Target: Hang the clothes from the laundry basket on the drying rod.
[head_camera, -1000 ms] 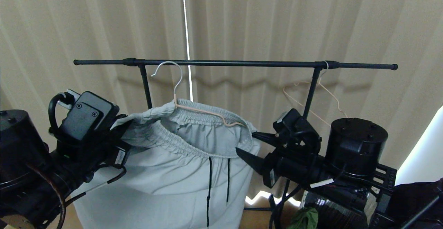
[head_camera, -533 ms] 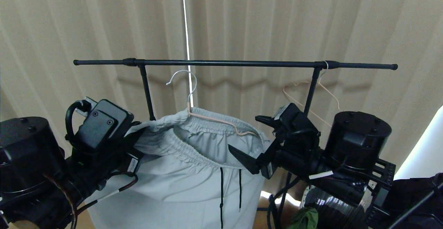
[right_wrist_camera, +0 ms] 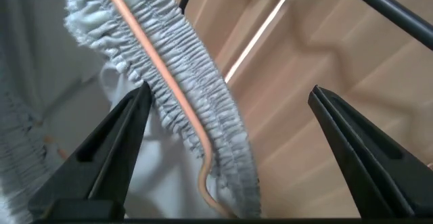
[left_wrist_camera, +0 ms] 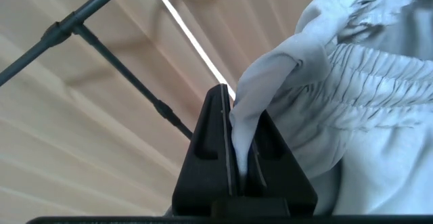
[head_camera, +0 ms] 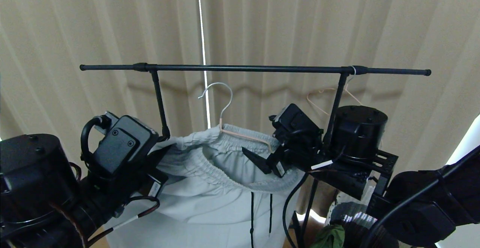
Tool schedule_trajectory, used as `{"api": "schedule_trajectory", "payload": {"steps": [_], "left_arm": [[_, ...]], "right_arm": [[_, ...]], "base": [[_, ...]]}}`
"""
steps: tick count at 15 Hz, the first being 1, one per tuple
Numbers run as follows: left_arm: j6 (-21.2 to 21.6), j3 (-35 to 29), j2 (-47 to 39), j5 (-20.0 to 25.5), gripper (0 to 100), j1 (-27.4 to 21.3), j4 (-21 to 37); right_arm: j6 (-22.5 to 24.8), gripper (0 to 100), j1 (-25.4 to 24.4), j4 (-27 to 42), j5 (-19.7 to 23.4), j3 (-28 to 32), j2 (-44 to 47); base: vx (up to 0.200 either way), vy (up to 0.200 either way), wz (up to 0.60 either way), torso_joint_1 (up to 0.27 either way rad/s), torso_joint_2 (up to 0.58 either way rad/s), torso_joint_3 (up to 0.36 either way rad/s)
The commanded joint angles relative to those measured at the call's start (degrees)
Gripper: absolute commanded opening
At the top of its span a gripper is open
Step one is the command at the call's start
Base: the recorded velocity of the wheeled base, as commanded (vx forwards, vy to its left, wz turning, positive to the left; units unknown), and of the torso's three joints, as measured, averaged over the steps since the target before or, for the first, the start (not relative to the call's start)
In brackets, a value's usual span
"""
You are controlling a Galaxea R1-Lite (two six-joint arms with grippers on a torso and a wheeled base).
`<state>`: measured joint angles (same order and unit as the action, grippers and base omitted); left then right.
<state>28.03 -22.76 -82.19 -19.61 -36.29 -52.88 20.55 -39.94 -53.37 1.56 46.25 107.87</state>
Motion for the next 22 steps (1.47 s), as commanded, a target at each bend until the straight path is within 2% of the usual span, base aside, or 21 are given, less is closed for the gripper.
{"api": "schedule_trajectory", "payload": {"steps": [1,2,3,14,15,16,17,20,22], "left_arm": [[0.0,0.0,0.0,0.0,0,-0.1,-0.5],[0.0,0.0,0.1,0.0,0,-0.1,-0.6],[0.0,0.0,0.2,0.1,0,-0.2,-0.6],[0.5,3.8,0.4,0.5,0,-0.6,-6.4],[-0.1,3.7,0.5,0.5,100,-0.7,-6.4],[-0.2,3.5,0.5,0.6,100,-0.7,-6.4],[-2.1,3.8,1.2,2.0,100,-0.7,-6.4],[-3.7,5.3,8.8,7.0,100,-0.7,-4.9],[-3.9,5.3,12.7,7.2,100,-0.6,-4.2]], "right_arm": [[0.0,100,-0.1,0.0,0.0,0.3,0.9],[-0.1,100,-0.1,0.0,0.0,0.4,1.0],[-0.1,0,-0.2,-0.1,0.0,0.4,1.2],[-0.1,0,-0.2,-0.4,-0.2,0.5,0.8],[-0.1,0,-0.1,-0.5,-0.2,0.5,0.7],[-0.1,0,-0.2,-0.5,-0.2,0.4,0.6],[-0.2,0,0.0,-0.5,-0.4,0.1,0.1],[-0.3,0,3.1,-0.7,-2.1,-1.3,-1.9],[-0.3,0,5.1,-0.3,-2.2,-1.7,-3.3]], "base": [[0.0,0.0,0.0,0.0,0.0,0.0],[0.0,0.0,0.0,0.0,0.0,0.0],[0.0,0.0,0.0,0.0,0.0,0.0],[0.0,0.0,0.0,0.0,0.0,0.0],[0.0,0.0,0.0,0.0,0.0,0.0],[0.0,0.0,0.0,0.0,0.0,0.0],[0.0,0.0,0.0,0.0,0.0,0.0],[0.0,0.0,0.0,0.0,0.0,0.0],[0.0,0.0,0.0,0.0,0.0,0.0]]}}
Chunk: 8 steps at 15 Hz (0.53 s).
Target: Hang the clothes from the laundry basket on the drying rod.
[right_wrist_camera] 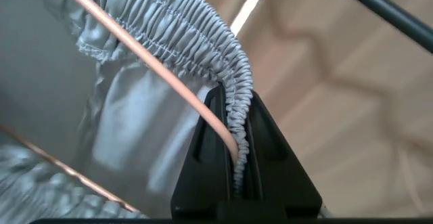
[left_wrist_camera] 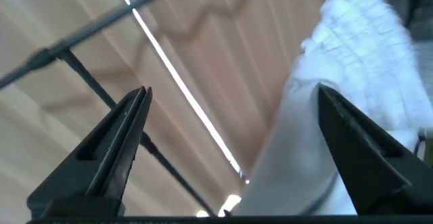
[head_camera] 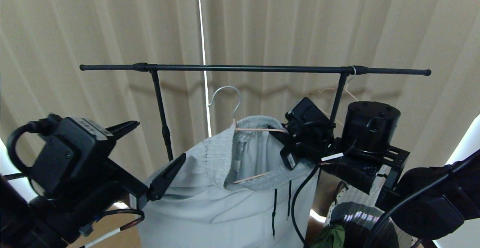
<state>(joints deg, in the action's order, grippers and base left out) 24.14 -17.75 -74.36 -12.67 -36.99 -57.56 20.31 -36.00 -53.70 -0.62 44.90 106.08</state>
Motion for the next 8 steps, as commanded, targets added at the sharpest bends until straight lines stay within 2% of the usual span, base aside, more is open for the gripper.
{"api": "schedule_trajectory", "payload": {"steps": [1,5,8], "left_arm": [[-0.8,0.3,6.1,0.3,100,0.1,0.8],[-3.5,0.0,11.2,0.3,100,0.6,6.9],[-4.2,0.3,18.8,0.3,100,0.7,16.4]], "right_arm": [[-0.1,0,2.0,-0.2,0.0,-0.7,-1.7],[-0.1,0,5.7,-0.4,0.0,-2.0,-3.2],[-0.4,0,7.0,-0.4,0.1,-3.9,-4.8]], "base": [[0.0,0.0,0.0,0.0,0.0,0.0],[0.0,0.0,0.0,0.0,0.0,0.0],[0.0,0.0,0.0,0.0,0.0,0.0]]}}
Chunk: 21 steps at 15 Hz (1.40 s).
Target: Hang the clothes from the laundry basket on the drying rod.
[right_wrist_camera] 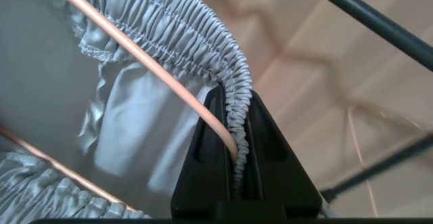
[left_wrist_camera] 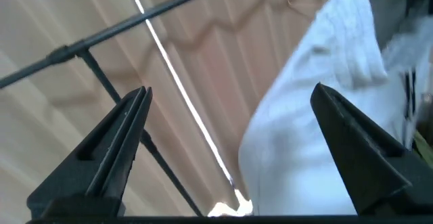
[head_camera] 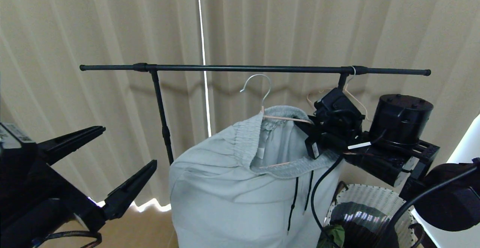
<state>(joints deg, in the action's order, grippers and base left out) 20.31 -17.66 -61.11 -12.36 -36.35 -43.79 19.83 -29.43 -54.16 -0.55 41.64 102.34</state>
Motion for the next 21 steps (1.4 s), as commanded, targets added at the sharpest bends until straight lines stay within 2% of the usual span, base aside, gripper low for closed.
{"api": "schedule_trajectory", "payload": {"steps": [1,3,5,8,13,21], "left_arm": [[-1.2,0.3,7.0,0.0,100,0.1,6.0],[-4.8,2.2,8.5,0.1,100,0.8,11.6],[-6.1,3.6,8.1,0.4,100,0.8,13.4],[-6.1,4.6,2.5,5.5,100,0.9,13.5],[-5.6,4.1,-7.4,5.7,100,4.2,12.9],[-5.9,1.8,-9.6,7.0,100,8.1,11.1]], "right_arm": [[-0.2,0,0.4,-0.1,0.1,-0.7,-1.3],[-1.0,0,0.4,-0.1,0.1,-0.7,-2.1],[-1.4,0,0.4,-0.1,0.1,-0.9,-2.9],[-4.0,0,0.1,-0.5,0.2,-2.3,-5.9],[-4.2,0,-1.7,-0.4,0.5,-2.5,-9.1],[-6.7,0,-3.2,-1.6,0.8,-2.7,-10.9]], "base": [[0.0,0.0,0.0,0.0,0.0,0.0],[0.0,0.0,0.0,0.0,0.0,0.0],[0.0,0.0,0.0,0.0,0.0,0.0],[0.0,0.0,0.0,0.0,0.0,0.0],[0.0,0.0,0.0,0.0,0.0,0.0],[0.0,0.0,0.0,0.0,0.0,0.0]]}}
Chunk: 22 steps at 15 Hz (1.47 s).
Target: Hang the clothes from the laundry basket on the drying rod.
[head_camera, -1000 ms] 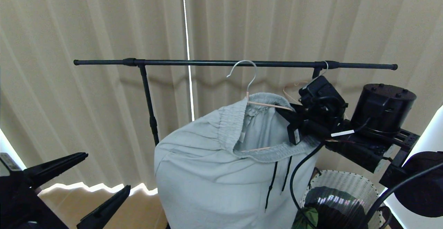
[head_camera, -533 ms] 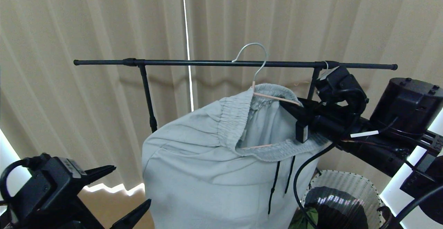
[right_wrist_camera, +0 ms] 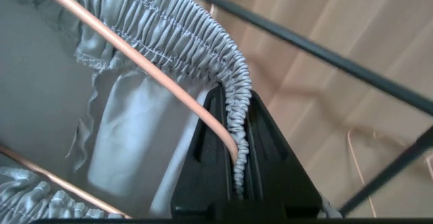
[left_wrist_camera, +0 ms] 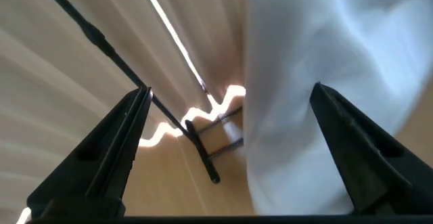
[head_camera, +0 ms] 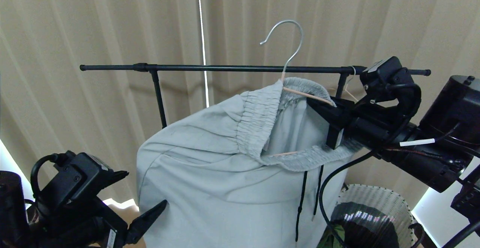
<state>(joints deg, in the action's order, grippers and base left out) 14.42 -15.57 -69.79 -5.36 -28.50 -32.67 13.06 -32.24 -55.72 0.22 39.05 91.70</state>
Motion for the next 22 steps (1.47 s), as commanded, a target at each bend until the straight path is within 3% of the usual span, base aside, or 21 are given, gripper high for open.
{"api": "schedule_trajectory", "payload": {"steps": [1,3,4,7,10,13,18,19,22], "left_arm": [[0.0,0.0,-1.2,3.3,100,0.2,-1.2],[0.2,-0.1,-1.2,4.5,100,0.3,-1.3],[0.2,-0.2,-1.2,4.5,0,0.3,-1.3],[0.3,-0.2,-1.4,4.2,0,0.9,-1.3],[2.3,1.2,-1.0,2.7,0,7.5,-1.3],[7.6,2.7,-0.4,2.3,0,13.8,-1.3],[8.3,3.1,-0.3,2.3,0,14.4,-1.3],[8.3,3.0,-0.1,2.3,100,14.4,-1.3],[7.7,2.8,2.6,2.8,100,13.5,-2.0]], "right_arm": [[0.0,0,-1.1,-0.1,0.0,-0.1,-0.6],[0.1,0,-1.4,-0.1,0.0,-0.1,-0.8],[0.2,0,-1.4,-0.1,0.0,-0.1,-0.8],[0.3,0,-1.3,0.0,-0.1,0.1,-0.8],[0.4,0,2.4,0.5,-0.6,0.4,-0.3],[0.4,0,6.4,0.7,-0.6,0.8,0.1],[0.4,0,7.3,0.7,-0.5,0.7,0.1],[0.4,0,7.2,0.7,-0.5,0.6,0.3],[0.4,0,7.1,1.7,-0.7,0.6,0.2]], "base": [[0.0,0.0,0.0,0.0,0.0,0.0],[0.0,0.0,0.0,0.0,0.0,0.0],[0.0,0.0,0.0,0.0,0.0,0.0],[0.0,0.0,0.0,0.0,0.0,0.0],[0.0,0.0,0.0,0.0,0.0,0.0],[0.0,0.0,0.0,0.0,0.0,0.0],[0.0,0.0,0.0,0.0,0.0,0.0],[0.0,0.0,0.0,0.0,0.0,0.0],[0.0,0.0,0.0,0.0,0.0,0.0]]}}
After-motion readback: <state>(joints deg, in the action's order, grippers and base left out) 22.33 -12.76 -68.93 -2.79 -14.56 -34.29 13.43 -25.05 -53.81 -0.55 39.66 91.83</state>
